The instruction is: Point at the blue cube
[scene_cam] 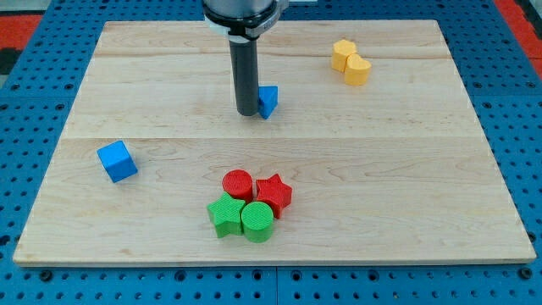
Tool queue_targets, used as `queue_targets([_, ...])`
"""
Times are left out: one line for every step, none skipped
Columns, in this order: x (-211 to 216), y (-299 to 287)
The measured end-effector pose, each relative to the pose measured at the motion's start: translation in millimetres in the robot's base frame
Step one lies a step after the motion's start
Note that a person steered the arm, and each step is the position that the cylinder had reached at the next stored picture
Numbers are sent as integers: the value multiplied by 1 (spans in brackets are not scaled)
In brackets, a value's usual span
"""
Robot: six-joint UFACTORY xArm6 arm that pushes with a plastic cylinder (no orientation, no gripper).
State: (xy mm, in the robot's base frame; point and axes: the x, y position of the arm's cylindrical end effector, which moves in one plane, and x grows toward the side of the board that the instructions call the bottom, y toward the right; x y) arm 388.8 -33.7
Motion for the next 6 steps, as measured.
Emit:
queue_targets([12,-21])
queue_targets([24,-95])
queue_targets([26,-184])
queue_targets([61,-244])
queue_targets([115,-266])
queue_targets([129,-233])
